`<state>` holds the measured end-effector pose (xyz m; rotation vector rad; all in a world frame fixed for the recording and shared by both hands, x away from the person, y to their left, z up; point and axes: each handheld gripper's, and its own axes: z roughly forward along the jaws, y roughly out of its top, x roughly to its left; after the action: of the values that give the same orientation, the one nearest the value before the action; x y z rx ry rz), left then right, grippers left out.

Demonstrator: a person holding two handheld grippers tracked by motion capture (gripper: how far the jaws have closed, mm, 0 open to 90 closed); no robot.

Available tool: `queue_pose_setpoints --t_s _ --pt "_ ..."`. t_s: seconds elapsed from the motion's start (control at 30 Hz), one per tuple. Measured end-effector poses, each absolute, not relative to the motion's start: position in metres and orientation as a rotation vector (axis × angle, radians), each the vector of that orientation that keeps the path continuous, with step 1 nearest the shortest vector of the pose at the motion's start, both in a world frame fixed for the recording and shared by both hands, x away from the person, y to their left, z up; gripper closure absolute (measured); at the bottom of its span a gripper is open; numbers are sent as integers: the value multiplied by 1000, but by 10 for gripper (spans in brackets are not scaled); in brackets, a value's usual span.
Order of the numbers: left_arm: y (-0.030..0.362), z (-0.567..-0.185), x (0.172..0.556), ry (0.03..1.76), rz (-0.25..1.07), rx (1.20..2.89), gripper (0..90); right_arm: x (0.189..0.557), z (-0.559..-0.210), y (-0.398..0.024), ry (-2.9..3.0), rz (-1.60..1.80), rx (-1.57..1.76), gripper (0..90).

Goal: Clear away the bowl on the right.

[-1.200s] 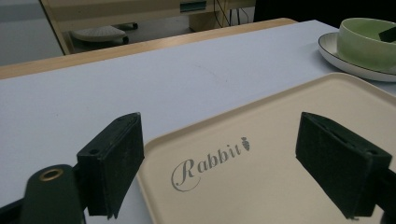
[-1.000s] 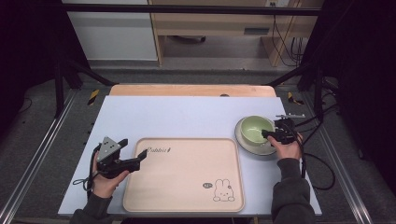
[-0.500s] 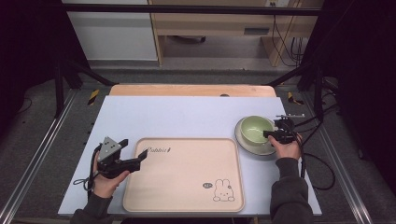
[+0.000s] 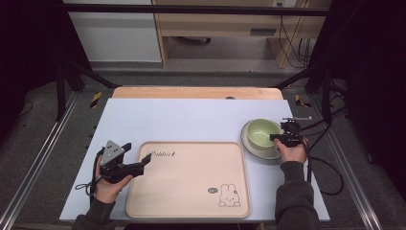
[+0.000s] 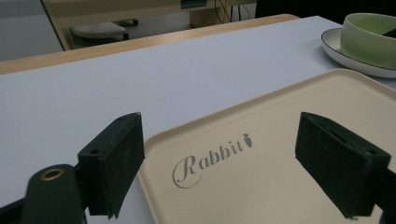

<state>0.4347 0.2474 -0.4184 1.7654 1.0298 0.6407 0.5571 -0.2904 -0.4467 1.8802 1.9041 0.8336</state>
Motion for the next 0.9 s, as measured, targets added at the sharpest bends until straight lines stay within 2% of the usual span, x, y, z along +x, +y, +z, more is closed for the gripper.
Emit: queue_pose_setpoints --t_s 0.53,0.9 --pt "247 -419 435 1031 638 1764 154 561 -444 -290 1876 801 1954 818" --pt "247 -419 434 1030 638 1767 154 563 -444 -293 1862 818 2001 834"
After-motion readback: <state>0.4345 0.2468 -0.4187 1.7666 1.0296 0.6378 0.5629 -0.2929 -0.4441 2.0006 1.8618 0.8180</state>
